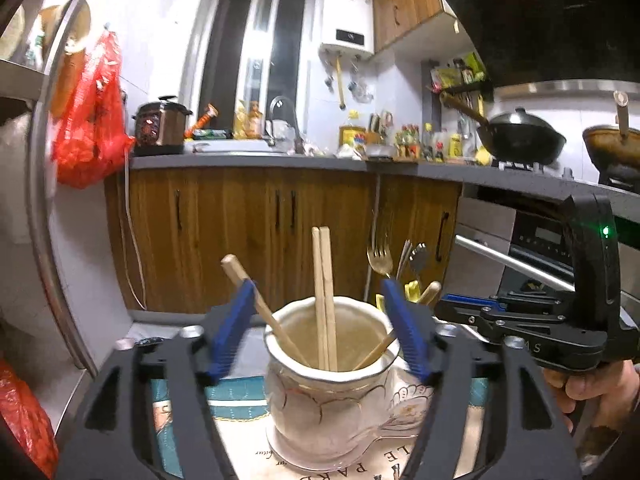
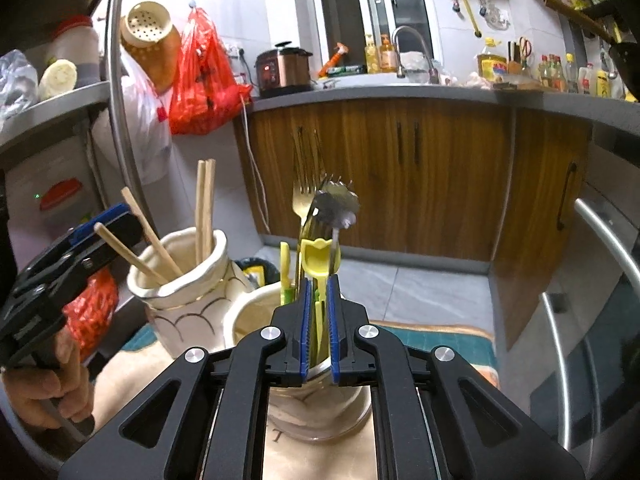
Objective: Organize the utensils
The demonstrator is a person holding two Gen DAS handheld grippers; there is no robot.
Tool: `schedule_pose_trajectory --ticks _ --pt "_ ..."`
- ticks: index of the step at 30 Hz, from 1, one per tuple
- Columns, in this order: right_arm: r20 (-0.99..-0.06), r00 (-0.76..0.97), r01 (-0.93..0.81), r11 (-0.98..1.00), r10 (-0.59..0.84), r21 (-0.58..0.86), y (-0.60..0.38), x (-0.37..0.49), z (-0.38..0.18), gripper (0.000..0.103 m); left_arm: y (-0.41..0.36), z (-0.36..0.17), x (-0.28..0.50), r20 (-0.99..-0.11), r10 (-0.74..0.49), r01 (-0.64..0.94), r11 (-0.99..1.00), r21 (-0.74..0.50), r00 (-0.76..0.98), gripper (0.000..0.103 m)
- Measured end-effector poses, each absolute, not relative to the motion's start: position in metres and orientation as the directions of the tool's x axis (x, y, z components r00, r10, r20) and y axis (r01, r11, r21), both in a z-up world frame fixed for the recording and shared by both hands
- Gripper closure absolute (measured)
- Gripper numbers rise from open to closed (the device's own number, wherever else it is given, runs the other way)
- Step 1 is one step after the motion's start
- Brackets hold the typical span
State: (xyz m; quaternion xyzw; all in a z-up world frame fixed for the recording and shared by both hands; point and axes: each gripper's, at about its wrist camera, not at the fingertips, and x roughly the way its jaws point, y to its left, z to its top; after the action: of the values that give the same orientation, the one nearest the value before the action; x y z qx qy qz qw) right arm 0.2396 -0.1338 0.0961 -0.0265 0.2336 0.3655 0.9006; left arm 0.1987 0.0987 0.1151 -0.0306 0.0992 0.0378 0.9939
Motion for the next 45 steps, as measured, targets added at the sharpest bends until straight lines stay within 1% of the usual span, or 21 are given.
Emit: schedule_pose_trajectory --ticks 1,2,4,6,8,9,12,14,15,17,20,23,25,32,45 --pt "-0.431 0.629 -0.670 0.733 0.647 0.123 -0.136 0.237 0.098 0.088 0.099 0.116 0.193 -0.189 0.075 -0.088 0.994 -0.060 0.979 0.024" --pt "-0.423 0.634 -0.667 0.735 0.647 0.123 -0.138 0.234 0.099 0.082 0.101 0.117 0.187 -0.180 0.082 -0.096 0.993 -0.071 0.980 0.020" --pt "-0.401 0.649 -0.662 0.740 0.646 0.120 -0.144 0.225 0.102 0.075 0.107 0.116 0.173 -0.171 0.102 -0.122 0.986 -0.113 0.980 0.015" --pt "-0.382 0.666 -0.654 0.748 0.641 0.115 -0.149 0.216 0.104 0.072 0.114 0.114 0.161 -0.170 0.106 -0.134 0.978 -0.158 0.980 0.013" --pt "-0.364 0.679 -0.647 0.754 0.637 0.113 -0.154 0.206 0.105 0.067 0.117 0.109 0.152 -0.176 0.102 -0.134 0.974 -0.185 0.979 0.008" --pt "-0.354 0.687 -0.643 0.758 0.635 0.113 -0.156 0.202 0.105 0.067 0.117 0.104 0.146 -0.183 0.091 -0.127 0.973 -0.193 0.979 0.006" --pt "-0.337 0.699 -0.634 0.765 0.631 0.117 -0.158 0.189 0.105 0.064 0.111 0.095 0.141 -0.201 0.067 -0.104 0.978 -0.182 0.977 0.005" --pt "-0.332 0.705 -0.635 0.766 0.627 0.098 -0.158 0.179 0.105 0.048 0.106 0.090 0.137 -0.212 0.065 -0.102 0.980 -0.169 0.975 0.005" --pt "-0.325 0.705 -0.639 0.763 0.630 0.092 -0.159 0.175 0.104 0.045 0.105 0.088 0.136 -0.217 0.067 -0.105 0.981 -0.166 0.974 0.005" --pt "-0.308 0.706 -0.649 0.756 0.638 0.079 -0.159 0.165 0.103 0.034 0.101 0.084 0.135 -0.233 0.078 -0.119 0.979 -0.168 0.969 0.005" --pt "-0.290 0.713 -0.655 0.754 0.639 0.051 -0.165 0.150 0.096 0.029 0.097 0.084 0.132 -0.259 0.079 -0.123 0.980 -0.159 0.963 0.005" --pt "-0.280 0.722 -0.648 0.760 0.633 0.048 -0.173 0.142 0.089 0.021 0.093 0.087 0.122 -0.247 0.084 -0.123 0.982 -0.146 0.965 0.005" --pt "-0.283 0.725 -0.642 0.765 0.628 0.054 -0.178 0.140 0.085 0.018 0.089 0.088 0.118 -0.244 0.094 -0.127 0.984 -0.127 0.965 0.005" --pt "-0.273 0.733 -0.637 0.769 0.623 0.046 -0.189 0.136 0.082 0.013 0.080 0.089 0.111 -0.248 0.114 -0.136 0.988 -0.071 0.962 0.005" --pt "-0.252 0.724 -0.652 0.756 0.642 0.053 -0.190 0.132 0.086 0.012 0.081 0.086 0.112 -0.262 0.107 -0.128 0.990 -0.064 0.959 0.005"
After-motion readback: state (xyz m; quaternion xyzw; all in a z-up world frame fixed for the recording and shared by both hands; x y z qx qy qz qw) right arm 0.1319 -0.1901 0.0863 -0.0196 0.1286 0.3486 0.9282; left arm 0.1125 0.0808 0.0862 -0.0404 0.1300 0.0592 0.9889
